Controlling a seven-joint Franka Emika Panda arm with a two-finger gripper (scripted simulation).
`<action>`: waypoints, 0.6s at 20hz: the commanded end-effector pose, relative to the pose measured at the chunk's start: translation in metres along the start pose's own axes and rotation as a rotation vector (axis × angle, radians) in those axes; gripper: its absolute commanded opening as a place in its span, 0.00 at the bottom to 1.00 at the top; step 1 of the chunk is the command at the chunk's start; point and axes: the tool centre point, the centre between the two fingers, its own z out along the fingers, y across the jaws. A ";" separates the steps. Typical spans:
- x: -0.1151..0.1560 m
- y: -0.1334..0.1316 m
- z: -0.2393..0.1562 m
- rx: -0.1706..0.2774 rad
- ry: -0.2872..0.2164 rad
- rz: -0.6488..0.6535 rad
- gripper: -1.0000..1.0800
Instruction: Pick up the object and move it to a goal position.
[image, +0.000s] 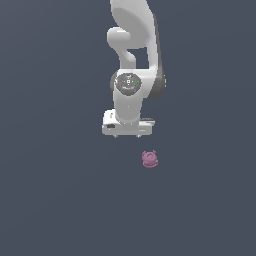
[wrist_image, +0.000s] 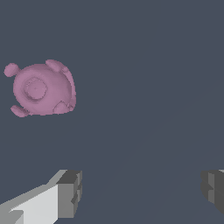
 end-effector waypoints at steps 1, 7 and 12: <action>0.000 0.000 0.000 0.000 0.000 0.000 0.96; -0.005 -0.009 0.010 -0.008 -0.028 -0.045 0.96; -0.008 -0.013 0.015 -0.012 -0.042 -0.068 0.96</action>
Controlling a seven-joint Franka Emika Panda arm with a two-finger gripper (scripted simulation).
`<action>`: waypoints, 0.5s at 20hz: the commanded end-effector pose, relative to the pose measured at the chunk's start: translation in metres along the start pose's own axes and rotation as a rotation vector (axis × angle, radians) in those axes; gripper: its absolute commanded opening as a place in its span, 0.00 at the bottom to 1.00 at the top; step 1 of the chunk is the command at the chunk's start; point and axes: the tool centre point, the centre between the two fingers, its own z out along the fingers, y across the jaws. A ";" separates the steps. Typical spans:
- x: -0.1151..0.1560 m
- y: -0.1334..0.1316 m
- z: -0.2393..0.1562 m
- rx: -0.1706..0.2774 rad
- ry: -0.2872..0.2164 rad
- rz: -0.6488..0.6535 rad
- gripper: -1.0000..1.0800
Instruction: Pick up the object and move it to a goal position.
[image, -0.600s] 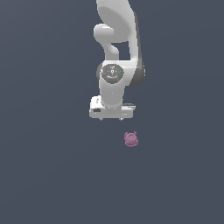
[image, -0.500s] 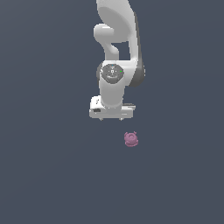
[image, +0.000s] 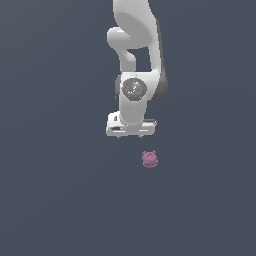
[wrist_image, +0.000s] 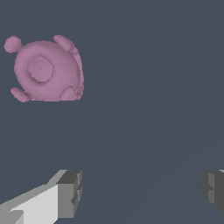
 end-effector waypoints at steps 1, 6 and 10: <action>0.000 0.000 0.000 0.000 0.000 -0.001 0.96; 0.005 -0.004 0.001 -0.001 0.007 -0.003 0.96; 0.018 -0.016 0.002 -0.001 0.028 -0.008 0.96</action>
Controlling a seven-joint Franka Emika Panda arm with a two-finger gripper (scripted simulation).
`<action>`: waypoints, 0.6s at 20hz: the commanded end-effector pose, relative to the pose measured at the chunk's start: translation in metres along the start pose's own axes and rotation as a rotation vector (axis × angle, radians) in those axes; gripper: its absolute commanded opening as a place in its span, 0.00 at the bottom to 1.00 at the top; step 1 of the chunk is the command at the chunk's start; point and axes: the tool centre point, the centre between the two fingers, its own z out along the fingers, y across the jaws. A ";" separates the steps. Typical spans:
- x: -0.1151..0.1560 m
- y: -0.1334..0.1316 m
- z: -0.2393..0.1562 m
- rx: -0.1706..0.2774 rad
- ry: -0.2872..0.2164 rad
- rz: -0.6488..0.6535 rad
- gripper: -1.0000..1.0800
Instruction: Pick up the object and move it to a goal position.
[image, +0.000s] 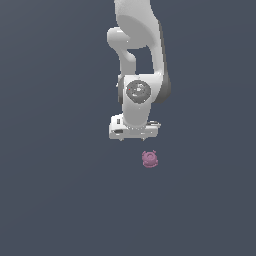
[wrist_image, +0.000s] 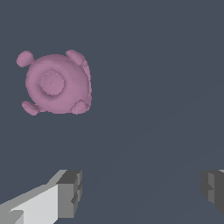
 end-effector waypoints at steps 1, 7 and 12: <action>0.010 -0.009 0.001 0.000 0.015 -0.004 0.96; 0.044 -0.045 0.007 0.007 0.072 -0.017 0.96; 0.063 -0.069 0.011 0.016 0.107 -0.024 0.96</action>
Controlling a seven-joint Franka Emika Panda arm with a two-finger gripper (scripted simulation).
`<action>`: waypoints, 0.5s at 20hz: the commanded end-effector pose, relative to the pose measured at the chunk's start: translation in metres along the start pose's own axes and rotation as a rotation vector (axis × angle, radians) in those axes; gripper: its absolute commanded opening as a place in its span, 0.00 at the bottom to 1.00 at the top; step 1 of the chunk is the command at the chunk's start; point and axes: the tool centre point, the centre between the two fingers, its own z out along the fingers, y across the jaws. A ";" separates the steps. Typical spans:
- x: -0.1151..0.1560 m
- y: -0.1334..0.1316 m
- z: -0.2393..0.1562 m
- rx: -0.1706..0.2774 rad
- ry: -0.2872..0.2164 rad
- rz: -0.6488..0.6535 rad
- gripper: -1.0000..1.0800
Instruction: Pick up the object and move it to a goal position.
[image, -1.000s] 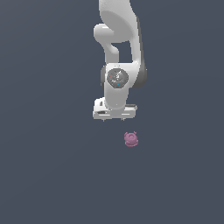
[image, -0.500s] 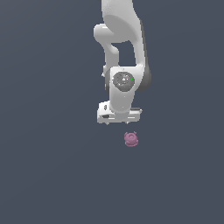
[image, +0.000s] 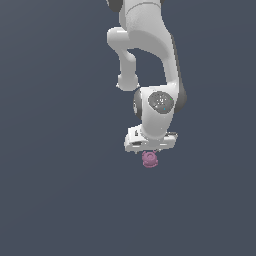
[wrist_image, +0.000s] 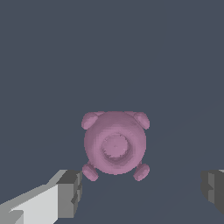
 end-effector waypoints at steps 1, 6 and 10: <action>0.008 -0.009 0.002 0.004 0.015 -0.001 0.96; 0.013 -0.016 0.004 0.007 0.026 -0.003 0.96; 0.012 -0.016 0.008 0.006 0.022 -0.004 0.96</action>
